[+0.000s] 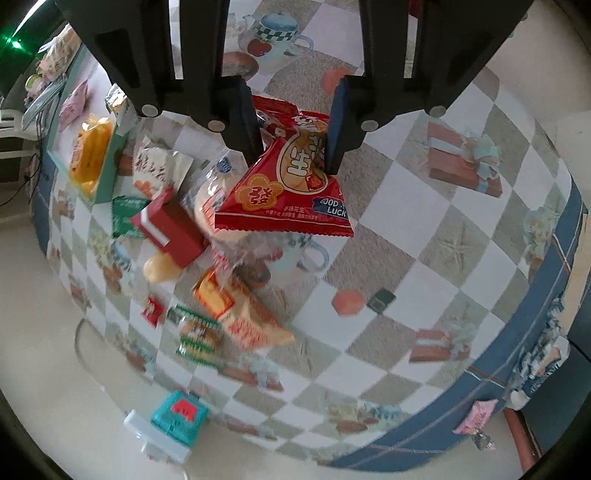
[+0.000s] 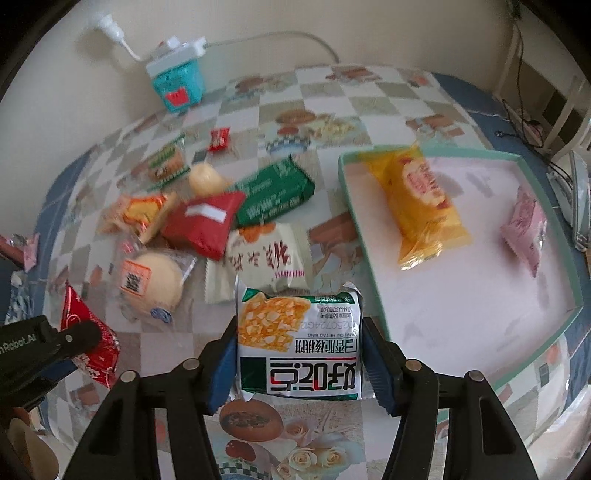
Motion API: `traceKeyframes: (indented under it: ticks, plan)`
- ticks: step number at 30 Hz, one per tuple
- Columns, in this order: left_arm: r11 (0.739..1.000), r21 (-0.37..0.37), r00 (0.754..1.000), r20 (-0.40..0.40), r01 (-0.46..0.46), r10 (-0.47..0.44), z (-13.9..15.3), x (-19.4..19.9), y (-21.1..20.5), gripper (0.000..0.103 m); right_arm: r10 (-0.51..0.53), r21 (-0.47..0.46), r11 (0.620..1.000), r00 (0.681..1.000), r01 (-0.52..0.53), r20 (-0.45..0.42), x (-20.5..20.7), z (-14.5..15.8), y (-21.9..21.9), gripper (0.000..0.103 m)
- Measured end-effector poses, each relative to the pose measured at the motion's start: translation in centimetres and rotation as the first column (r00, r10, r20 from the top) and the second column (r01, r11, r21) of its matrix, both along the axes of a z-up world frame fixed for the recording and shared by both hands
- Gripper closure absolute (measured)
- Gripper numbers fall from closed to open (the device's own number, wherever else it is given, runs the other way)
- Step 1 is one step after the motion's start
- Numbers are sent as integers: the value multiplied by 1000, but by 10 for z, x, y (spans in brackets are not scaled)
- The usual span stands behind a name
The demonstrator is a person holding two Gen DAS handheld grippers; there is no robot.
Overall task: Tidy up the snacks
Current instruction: 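Carry both packs over the tray and open both tools to drop them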
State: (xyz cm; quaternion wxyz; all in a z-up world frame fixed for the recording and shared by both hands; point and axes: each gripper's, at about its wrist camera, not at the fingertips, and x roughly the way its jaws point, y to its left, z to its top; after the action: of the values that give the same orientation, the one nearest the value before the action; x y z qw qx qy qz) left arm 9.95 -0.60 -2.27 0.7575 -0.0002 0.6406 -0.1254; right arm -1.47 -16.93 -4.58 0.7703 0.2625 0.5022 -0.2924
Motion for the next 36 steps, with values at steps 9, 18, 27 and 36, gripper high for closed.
traceKeyframes:
  ticks: [9,18,27,36]
  plan:
    - [998,-54,993,112,-25,31,41,-5,22,68,-49,-45,998,994,53,102,-28,43,-4,39]
    - [999,-52,986,164,-4,12,57,-14,16,68,-159,-42,985,977,167,142,-62,60,-36,39]
    - [998,-27,976,214,55,-48,68,-31,-7,68,-339,-11,939,928,345,155,-118,59,-88,39]
    - [985,-3,950,266,172,-165,80,-61,-51,68,-477,11,876,863,482,165,-167,57,-127,39]
